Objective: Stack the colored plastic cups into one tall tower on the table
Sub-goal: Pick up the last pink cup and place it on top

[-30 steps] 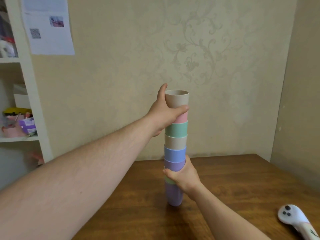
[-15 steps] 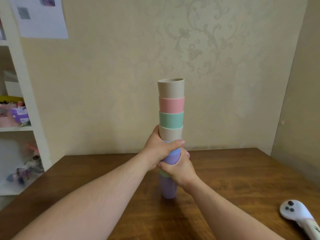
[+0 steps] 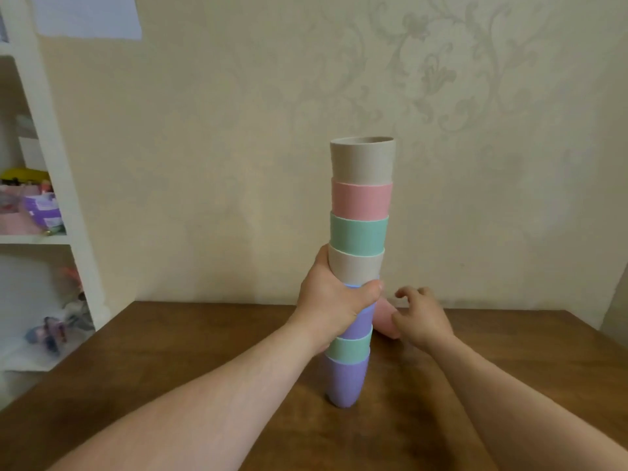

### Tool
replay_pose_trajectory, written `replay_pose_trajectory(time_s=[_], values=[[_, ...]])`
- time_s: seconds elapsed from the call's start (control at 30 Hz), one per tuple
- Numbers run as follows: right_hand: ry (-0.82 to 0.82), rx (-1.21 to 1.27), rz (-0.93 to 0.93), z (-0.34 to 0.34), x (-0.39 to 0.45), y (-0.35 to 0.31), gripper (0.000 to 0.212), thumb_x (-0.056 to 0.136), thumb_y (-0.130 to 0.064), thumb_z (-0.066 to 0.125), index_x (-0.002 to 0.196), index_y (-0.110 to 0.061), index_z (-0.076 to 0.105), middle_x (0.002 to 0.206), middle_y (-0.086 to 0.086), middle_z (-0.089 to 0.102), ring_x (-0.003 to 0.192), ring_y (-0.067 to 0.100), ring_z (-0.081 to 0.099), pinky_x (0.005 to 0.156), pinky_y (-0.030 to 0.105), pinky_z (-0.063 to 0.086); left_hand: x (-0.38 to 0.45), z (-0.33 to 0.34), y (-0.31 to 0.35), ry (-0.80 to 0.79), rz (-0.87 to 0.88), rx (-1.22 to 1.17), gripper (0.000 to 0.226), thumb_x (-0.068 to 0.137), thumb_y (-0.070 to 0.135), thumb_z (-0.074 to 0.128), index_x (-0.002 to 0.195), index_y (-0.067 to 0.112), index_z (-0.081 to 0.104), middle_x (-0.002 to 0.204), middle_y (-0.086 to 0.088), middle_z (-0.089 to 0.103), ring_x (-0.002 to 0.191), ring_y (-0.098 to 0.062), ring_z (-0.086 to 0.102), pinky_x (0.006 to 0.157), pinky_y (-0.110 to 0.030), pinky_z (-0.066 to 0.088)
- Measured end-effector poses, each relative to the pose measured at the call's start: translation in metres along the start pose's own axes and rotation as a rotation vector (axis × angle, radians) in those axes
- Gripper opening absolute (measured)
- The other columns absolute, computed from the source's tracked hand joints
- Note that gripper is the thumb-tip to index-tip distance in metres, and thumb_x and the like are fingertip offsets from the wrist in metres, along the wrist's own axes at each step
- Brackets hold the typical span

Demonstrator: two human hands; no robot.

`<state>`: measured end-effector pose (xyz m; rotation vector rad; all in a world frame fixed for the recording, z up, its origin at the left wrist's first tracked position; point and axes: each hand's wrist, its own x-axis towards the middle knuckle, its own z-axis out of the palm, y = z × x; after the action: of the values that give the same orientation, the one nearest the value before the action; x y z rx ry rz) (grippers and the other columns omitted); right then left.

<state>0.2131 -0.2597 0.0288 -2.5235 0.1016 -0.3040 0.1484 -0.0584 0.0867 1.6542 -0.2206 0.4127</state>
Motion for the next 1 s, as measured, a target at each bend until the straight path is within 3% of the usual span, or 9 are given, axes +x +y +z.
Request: replay_pose_trajectory(time_s=[0.13,0.2,0.33,0.47,0.57,0.63,0.7,0.83,1.0], values=[[-0.149,-0.195,0.022,0.045,0.068,0.012,0.094,0.089,-0.071,0.045,0.172,-0.039,0.015,0.175,0.014,0.027,0.155,0.046,0.031,0.123,0.058,0.035,0.002,0.003,-0.004,-0.013,-0.001,0.003,0.063,0.059,0.039,0.089,0.115,0.034,0.062,0.104,0.006,0.082,0.098,-0.022,0.08,0.091,-0.053,0.065],[-0.239,-0.239,0.028,0.059,0.07,-0.002,0.108,0.079,-0.088,0.032,0.174,-0.042,0.007,0.181,0.008,0.022,0.16,0.044,0.026,0.125,0.062,0.03,0.003,0.0,-0.004,-0.019,-0.002,0.0,0.065,0.057,0.039,0.089,0.116,0.033,0.062,0.104,0.006,0.083,0.098,-0.021,0.08,0.092,-0.052,0.066],[-0.283,-0.183,0.087,0.055,0.039,-0.033,0.067,0.105,-0.058,0.049,0.163,-0.029,0.031,0.166,0.014,0.041,0.154,0.042,0.038,0.125,0.052,0.036,0.004,-0.002,-0.006,-0.06,-0.013,-0.024,0.063,0.062,0.032,0.092,0.116,0.035,0.06,0.105,-0.002,0.083,0.099,-0.031,0.081,0.091,-0.059,0.065],[-0.322,-0.293,0.065,0.051,0.027,-0.023,0.099,0.083,-0.058,0.07,0.164,-0.052,0.014,0.157,0.011,0.04,0.148,0.044,0.041,0.115,0.06,0.045,0.003,-0.004,-0.003,-0.039,-0.014,0.0,0.065,0.061,0.035,0.091,0.118,0.033,0.061,0.105,0.005,0.082,0.099,-0.023,0.081,0.093,-0.054,0.065],[-0.347,-0.191,0.118,0.037,0.006,-0.014,0.114,0.065,-0.055,0.078,0.164,-0.045,0.024,0.154,0.012,0.051,0.138,0.043,0.057,0.105,0.048,0.056,0.0,-0.006,0.002,-0.038,-0.025,0.018,0.066,0.059,0.039,0.091,0.117,0.033,0.061,0.106,0.006,0.082,0.099,-0.02,0.081,0.094,-0.053,0.065],[-0.273,-0.001,0.132,0.019,-0.01,-0.009,0.112,0.071,-0.048,0.084,0.167,-0.028,0.031,0.153,0.012,0.058,0.134,0.037,0.062,0.1,0.039,0.056,-0.003,-0.007,0.005,-0.031,-0.032,0.02,0.065,0.059,0.039,0.092,0.116,0.032,0.061,0.105,0.006,0.082,0.098,-0.02,0.081,0.094,-0.053,0.065],[-0.155,0.225,0.142,-0.005,-0.016,-0.007,0.104,0.079,-0.036,0.086,0.167,-0.021,0.032,0.145,0.013,0.061,0.124,0.036,0.066,0.093,0.042,0.059,-0.009,-0.007,0.009,-0.027,-0.035,0.021,0.063,0.06,0.037,0.092,0.115,0.031,0.061,0.104,0.006,0.082,0.097,-0.019,0.081,0.093,-0.052,0.065],[0.079,0.6,0.075,-0.078,-0.03,-0.036,0.102,0.074,-0.036,0.097,0.158,-0.022,0.041,0.139,0.012,0.062,0.118,0.035,0.068,0.093,0.056,0.065,-0.025,-0.008,0.017,-0.011,-0.04,0.032,0.065,0.057,0.041,0.092,0.114,0.032,0.062,0.103,0.007,0.082,0.098,-0.019,0.08,0.093,-0.052,0.065],[0.224,0.827,-0.097,-0.181,-0.055,-0.108,0.063,0.091,-0.036,0.089,0.135,-0.03,0.046,0.126,0.001,0.064,0.114,0.027,0.071,0.091,0.059,0.067,-0.044,-0.006,0.026,0.005,-0.049,0.027,0.069,0.055,0.041,0.093,0.116,0.031,0.062,0.103,0.005,0.082,0.096,-0.021,0.081,0.091,-0.053,0.066]])
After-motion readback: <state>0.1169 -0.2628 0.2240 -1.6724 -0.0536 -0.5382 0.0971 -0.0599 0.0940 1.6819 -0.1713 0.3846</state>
